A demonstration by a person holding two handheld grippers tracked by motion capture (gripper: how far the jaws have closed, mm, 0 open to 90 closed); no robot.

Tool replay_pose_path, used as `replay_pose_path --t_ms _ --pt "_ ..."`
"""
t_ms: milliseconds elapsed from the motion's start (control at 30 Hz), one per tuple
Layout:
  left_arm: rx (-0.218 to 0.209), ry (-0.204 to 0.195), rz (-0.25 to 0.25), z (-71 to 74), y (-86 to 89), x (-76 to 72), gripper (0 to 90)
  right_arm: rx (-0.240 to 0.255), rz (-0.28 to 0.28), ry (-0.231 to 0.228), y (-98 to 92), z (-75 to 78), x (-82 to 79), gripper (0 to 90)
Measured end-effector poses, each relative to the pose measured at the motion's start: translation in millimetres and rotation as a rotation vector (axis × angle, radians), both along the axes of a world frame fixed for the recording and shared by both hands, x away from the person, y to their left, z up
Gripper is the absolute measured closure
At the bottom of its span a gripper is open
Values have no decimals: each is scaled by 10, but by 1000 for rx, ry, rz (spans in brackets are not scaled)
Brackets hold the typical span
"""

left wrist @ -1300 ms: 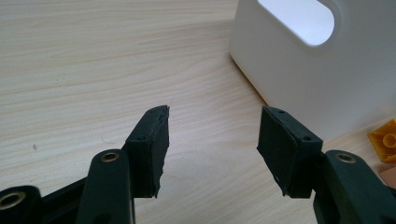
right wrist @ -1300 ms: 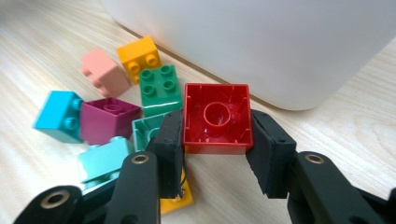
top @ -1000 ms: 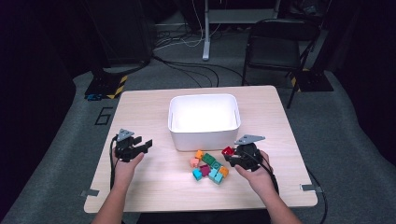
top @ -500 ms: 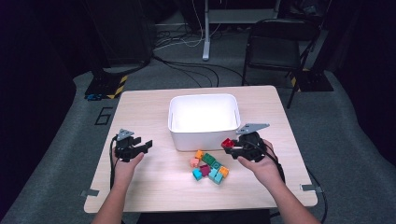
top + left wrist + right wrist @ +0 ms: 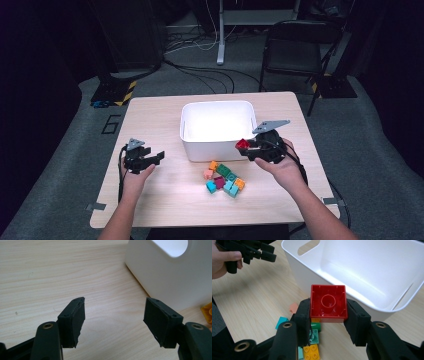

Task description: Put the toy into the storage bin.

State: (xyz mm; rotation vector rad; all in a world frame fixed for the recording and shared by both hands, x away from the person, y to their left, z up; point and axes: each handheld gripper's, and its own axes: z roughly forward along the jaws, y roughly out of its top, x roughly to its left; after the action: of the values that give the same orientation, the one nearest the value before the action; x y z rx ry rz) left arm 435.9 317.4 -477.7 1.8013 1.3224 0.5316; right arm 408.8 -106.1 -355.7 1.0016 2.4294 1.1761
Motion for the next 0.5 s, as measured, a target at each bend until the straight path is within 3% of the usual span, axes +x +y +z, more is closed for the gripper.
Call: replay_pose_path --t_ms 267,500 --pt "16 12 -5 -9 -18 3 287 -23 13 -32 93 139 131 583" --pt "15 10 -19 -10 -21 3 270 -16 13 -26 182 195 265 584"
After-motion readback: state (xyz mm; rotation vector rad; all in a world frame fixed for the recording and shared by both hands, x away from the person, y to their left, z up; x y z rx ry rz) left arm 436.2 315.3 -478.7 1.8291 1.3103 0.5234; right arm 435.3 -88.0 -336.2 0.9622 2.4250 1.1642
